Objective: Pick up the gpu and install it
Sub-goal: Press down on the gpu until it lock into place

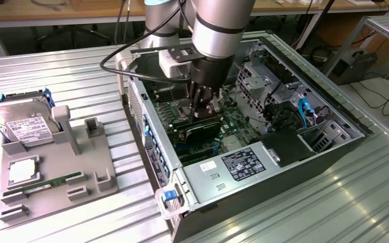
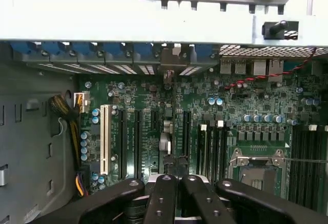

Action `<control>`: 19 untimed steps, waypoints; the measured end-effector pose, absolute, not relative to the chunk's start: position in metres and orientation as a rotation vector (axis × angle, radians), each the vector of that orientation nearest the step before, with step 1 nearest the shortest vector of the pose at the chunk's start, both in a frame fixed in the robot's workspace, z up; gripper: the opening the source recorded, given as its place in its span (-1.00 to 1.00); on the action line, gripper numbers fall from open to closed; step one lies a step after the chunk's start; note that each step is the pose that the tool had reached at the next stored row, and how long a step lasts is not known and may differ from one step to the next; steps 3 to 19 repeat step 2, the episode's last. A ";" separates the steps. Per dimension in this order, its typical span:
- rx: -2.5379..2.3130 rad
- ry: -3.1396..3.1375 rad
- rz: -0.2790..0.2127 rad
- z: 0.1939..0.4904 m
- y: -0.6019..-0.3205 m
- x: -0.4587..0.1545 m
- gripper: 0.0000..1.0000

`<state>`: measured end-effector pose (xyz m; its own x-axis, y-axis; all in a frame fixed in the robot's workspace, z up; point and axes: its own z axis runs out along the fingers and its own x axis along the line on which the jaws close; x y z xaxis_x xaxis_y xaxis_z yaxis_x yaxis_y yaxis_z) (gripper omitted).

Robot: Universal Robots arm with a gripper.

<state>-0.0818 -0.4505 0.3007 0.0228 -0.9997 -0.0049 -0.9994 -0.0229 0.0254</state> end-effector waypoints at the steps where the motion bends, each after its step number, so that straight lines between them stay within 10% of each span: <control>1: 2.236 -2.186 -0.033 0.301 -0.451 -0.082 -0.79; 19: 2.236 -2.186 -0.033 0.301 -0.451 -0.082 -0.79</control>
